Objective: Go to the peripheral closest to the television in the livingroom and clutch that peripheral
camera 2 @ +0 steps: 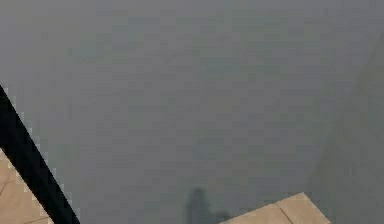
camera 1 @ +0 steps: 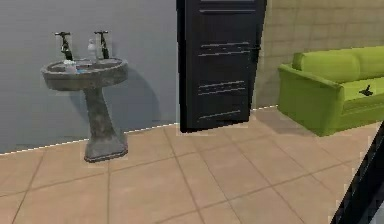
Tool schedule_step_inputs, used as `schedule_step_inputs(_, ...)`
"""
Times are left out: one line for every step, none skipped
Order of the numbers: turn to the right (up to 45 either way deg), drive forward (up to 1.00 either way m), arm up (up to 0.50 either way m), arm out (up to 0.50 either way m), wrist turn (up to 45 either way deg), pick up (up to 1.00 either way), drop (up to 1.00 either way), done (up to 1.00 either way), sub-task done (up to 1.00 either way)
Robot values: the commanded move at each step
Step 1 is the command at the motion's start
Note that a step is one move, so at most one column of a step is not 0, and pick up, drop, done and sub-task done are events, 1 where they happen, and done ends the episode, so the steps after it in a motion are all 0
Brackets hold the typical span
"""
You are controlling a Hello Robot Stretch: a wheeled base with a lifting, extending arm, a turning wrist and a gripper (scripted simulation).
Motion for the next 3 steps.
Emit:
schedule_step_inputs(-18.0, 0.0, 0.0, 0.0, 0.0, 0.0, 0.0, 0.0, 0.0)
schedule_step_inputs(0.0, 0.55, 0.0, 0.0, 0.0, 0.0, 0.0, 0.0, 0.0)
schedule_step_inputs(21.0, 0.0, 0.0, 0.0, 0.0, 0.0, 0.0, 0.0, 0.0)
